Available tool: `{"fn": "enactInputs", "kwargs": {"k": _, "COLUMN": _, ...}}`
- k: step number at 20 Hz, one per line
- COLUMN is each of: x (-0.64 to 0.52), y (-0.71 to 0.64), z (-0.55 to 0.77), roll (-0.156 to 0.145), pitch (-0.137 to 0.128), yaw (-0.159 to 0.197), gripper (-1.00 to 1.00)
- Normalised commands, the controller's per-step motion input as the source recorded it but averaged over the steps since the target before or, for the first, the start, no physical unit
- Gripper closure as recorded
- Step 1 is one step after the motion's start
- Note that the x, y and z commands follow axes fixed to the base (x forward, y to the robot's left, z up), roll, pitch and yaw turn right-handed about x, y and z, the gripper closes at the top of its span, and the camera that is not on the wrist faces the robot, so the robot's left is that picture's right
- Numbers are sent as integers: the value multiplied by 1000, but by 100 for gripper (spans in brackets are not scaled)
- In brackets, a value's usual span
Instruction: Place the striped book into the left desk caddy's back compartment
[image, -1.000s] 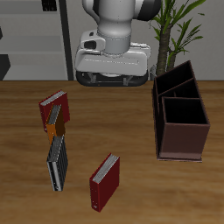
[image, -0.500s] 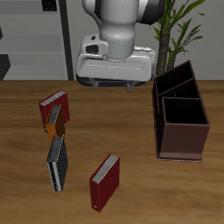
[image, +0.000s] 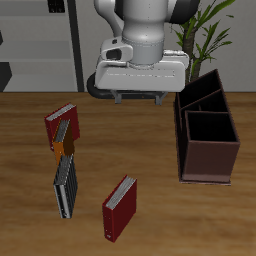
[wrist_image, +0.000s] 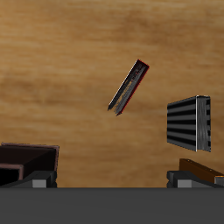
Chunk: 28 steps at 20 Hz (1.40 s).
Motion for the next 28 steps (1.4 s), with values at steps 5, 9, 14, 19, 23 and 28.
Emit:
{"fn": "enactInputs", "kwargs": {"k": 5, "x": 139, "y": -198, "z": -46, "roll": -6, "pitch": -4, "yaw": 6, "gripper": -100}}
{"fn": "enactInputs", "kwargs": {"k": 9, "x": 128, "y": -529, "z": -97, "roll": -14, "pitch": 13, "yaw": -9, "gripper": -100}}
{"fn": "enactInputs", "kwargs": {"k": 14, "x": 79, "y": -452, "z": -121, "roll": 49, "pitch": 15, "yaw": 22, "gripper": -100}}
{"fn": "enactInputs", "kwargs": {"k": 19, "x": -45, "y": -613, "z": -98, "roll": -26, "pitch": -22, "yaw": 25, "gripper": -100}}
{"fn": "enactInputs", "kwargs": {"k": 23, "x": -81, "y": -233, "z": -11, "roll": 42, "pitch": -34, "yaw": 21, "gripper": -100}}
{"fn": "enactInputs", "kwargs": {"k": 28, "x": -76, "y": -320, "z": -127, "roll": -25, "pitch": 9, "yaw": 3, "gripper": -100}}
